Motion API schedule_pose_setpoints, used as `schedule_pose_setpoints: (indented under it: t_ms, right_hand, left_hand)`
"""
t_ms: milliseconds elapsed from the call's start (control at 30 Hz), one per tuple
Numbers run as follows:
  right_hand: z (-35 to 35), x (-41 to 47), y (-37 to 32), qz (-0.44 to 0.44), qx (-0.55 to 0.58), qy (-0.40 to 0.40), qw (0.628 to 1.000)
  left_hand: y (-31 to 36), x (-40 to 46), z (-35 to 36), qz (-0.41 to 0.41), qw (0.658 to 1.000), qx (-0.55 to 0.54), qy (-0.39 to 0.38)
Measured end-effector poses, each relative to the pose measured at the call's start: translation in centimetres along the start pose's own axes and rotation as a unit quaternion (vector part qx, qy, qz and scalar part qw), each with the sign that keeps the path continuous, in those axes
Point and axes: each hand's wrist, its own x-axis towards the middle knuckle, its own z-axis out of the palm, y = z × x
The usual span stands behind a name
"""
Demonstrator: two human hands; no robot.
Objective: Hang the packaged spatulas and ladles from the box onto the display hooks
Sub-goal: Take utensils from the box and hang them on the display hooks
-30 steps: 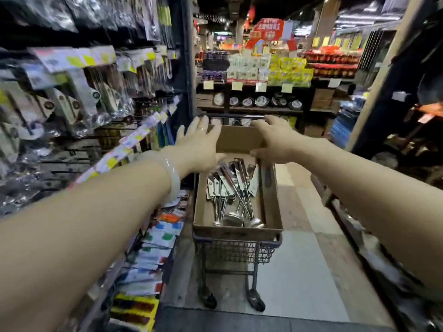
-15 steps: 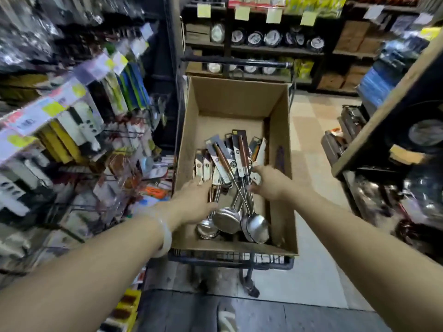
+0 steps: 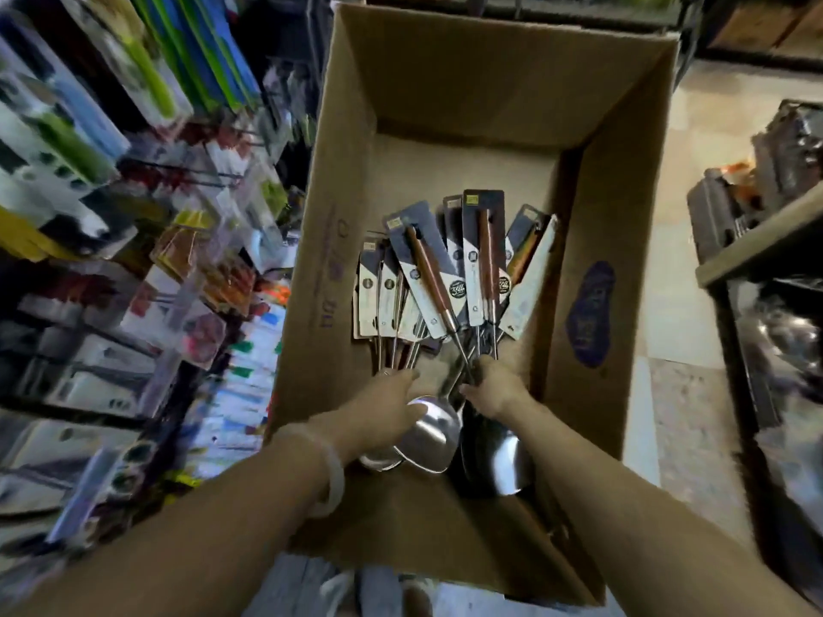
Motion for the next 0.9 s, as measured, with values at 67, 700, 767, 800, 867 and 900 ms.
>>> schedule_pose_setpoints:
  t_ms: [67,700,767,800,867,900]
  right_hand:
    - [0.6,1.2,0.1,0.008,-0.023,0.023,0.999]
    - [-6.8,-1.0,-4.2,-0.134,0.108,0.161,0.972]
    - [-8.2,-1.6,-5.6,-0.151,0.165,0.175,0.959]
    - [-8.6,-1.9,-6.2,-0.155,0.186,0.177,0.954]
    - [-8.9,-2.3,-6.9,-0.163,0.199,0.173,0.951]
    - [-8.9,-2.3,-7.1,-0.168,0.203,0.172,0.949]
  left_hand:
    - [-0.6,1.2,0.3,-0.005,1.0,-0.013,0.001]
    - [3.4,2.3,-0.9,0.066,0.968,-0.228,0.086]
    - [4.7,2.6,-1.2,0.083,0.944,-0.296,0.12]
    - [5.1,2.7,-1.3,0.086,0.933,-0.318,0.147]
    - [5.2,2.9,-1.5,0.076,0.915,-0.344,0.198]
    - [5.2,3.0,-1.5,0.071,0.908,-0.354,0.213]
